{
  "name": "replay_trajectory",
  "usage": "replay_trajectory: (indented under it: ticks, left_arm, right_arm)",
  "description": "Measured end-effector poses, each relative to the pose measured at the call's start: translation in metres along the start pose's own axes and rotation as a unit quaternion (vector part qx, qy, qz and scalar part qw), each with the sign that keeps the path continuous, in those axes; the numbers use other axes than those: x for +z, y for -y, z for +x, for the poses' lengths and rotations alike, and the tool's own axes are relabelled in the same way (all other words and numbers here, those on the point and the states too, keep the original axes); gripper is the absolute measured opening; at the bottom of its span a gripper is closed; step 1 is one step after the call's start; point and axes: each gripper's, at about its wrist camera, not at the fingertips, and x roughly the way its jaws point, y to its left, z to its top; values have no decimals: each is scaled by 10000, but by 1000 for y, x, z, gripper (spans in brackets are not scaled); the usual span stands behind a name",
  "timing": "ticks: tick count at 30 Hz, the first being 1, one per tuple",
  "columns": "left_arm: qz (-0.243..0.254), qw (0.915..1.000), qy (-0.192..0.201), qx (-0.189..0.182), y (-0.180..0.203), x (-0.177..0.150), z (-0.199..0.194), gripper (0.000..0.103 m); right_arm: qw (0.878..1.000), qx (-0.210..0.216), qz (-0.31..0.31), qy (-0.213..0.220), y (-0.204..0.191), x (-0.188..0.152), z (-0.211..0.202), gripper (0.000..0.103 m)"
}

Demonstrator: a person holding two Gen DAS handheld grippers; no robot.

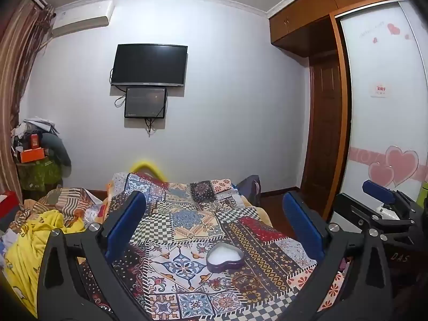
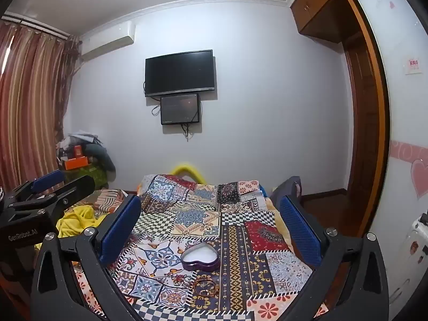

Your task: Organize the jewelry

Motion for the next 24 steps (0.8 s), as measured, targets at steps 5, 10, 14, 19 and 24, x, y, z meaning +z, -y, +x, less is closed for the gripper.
replay_trajectory:
  ticks: [5,10,14,19,24]
  left_arm:
    - [-56,10000,-26,-42,-4,4,2,103]
    - [-54,10000,-37,-38,-10,4,1,103]
    - [5,10000,-65,10,-4,2,3,103]
    - [-30,10000,-95,3,-6,1,5,103]
    - [-18,9999,-141,54,-6,-1,6,103]
  right_arm:
    - [10000,11,5,-5,1,0,0,103]
    - [10000,32,32,-28,4,-5,4,103]
    - [10000,38,42,-38,4,-6,4,103]
    - [10000,19,63,-52,3,-4,3,103]
    - [9999,12,102,-110,9,-8,6,103]
